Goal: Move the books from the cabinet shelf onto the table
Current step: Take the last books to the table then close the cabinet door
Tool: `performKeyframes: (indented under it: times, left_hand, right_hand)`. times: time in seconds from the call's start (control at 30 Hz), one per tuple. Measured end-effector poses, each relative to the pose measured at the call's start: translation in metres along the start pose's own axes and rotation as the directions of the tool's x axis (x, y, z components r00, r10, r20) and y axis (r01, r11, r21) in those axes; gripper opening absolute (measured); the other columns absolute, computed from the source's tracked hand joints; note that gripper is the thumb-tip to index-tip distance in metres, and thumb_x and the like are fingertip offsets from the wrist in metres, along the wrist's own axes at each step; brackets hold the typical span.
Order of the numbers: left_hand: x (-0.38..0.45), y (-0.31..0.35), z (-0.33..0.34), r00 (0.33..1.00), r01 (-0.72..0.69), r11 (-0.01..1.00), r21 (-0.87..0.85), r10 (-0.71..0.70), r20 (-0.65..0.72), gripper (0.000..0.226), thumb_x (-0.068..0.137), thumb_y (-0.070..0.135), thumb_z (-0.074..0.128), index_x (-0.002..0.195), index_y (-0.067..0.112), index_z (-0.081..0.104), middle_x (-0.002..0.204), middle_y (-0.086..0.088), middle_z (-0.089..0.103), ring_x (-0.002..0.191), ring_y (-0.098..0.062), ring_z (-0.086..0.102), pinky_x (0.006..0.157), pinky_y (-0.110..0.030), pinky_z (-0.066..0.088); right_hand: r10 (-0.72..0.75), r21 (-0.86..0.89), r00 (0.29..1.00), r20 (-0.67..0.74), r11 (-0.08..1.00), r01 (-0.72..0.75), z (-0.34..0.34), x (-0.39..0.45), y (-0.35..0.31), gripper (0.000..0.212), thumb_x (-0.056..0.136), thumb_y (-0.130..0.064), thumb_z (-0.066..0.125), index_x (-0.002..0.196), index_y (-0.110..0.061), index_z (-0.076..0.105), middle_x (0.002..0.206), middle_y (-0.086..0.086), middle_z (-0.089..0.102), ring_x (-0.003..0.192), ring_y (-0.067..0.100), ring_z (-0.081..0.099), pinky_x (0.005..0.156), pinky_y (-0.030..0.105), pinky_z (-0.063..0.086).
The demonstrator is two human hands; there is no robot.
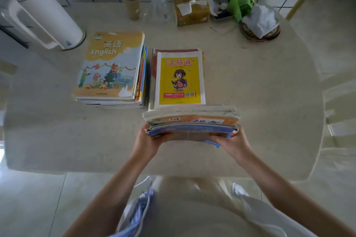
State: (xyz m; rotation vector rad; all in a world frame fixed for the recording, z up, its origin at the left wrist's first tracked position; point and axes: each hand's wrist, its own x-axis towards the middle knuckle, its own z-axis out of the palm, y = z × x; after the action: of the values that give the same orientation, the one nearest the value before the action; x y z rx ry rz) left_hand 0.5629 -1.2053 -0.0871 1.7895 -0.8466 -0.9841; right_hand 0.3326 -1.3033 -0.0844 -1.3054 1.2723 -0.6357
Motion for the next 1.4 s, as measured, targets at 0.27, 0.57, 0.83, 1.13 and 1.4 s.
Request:
performKeyframes:
  times: [0.27,0.57,0.83,1.13,1.4]
  left_hand:
    - [0.004,-0.024,-0.009,0.999,-0.007,0.994,0.108,0.003,0.041,0.034,0.061,0.037,0.083,0.093,0.035,0.073,0.089,0.009,0.076,0.088,-0.011,0.072,0.081,-0.033,0.057]
    - [0.007,-0.043,-0.012,0.991,0.022,0.962,0.272,-0.056,0.119,0.06,0.07,0.008,0.085,0.093,0.057,0.062,0.089,0.031,0.067,0.087,0.012,0.063,0.085,-0.019,0.053]
    - [0.018,-0.034,-0.012,0.984,-0.035,0.961,0.276,-0.015,0.179,0.028,0.077,0.008,0.079,0.099,0.022,0.068,0.088,0.007,0.072,0.079,-0.005,0.068,0.08,-0.032,0.057]
    - [0.056,0.042,-0.031,0.91,0.021,0.968,0.249,-0.121,0.396,0.05,0.082,0.021,0.074,0.117,0.04,0.044,0.11,0.016,0.064,0.105,-0.01,0.063,0.093,-0.036,0.053]
    - [0.114,0.107,-0.033,0.924,0.248,0.969,0.017,-0.241,0.295,0.046,0.091,0.028,0.062,0.131,0.025,0.041,0.112,-0.002,0.068,0.101,-0.017,0.067,0.086,-0.037,0.054]
  right_hand:
    - [-0.021,-0.084,0.997,0.073,0.996,0.027,-0.001,-0.002,0.021,0.041,0.071,0.019,0.07,0.077,-0.022,0.068,0.069,-0.022,0.071,0.069,-0.008,0.064,0.071,0.012,0.05]
    - [0.029,-0.288,0.993,0.115,0.958,0.005,-0.017,0.0,0.047,0.033,0.07,0.001,0.079,0.096,-0.018,0.07,0.084,-0.031,0.069,0.082,-0.008,0.065,0.079,0.012,0.048]
    - [0.008,-0.321,0.996,0.091,0.947,0.022,-0.011,0.006,0.039,0.022,0.074,-0.011,0.08,0.086,-0.028,0.071,0.081,-0.022,0.072,0.08,-0.005,0.066,0.079,0.024,0.05]
    - [0.055,-0.004,0.97,0.235,0.998,-0.055,-0.03,0.033,-0.048,0.038,0.075,-0.015,0.072,0.109,-0.026,0.056,0.095,-0.017,0.072,0.093,0.004,0.066,0.076,0.019,0.054]
    - [0.321,0.242,0.924,0.209,0.898,-0.367,-0.014,0.107,-0.115,0.03,0.087,-0.005,0.062,0.112,-0.021,0.058,0.096,0.003,0.075,0.086,0.023,0.072,0.073,0.037,0.057]
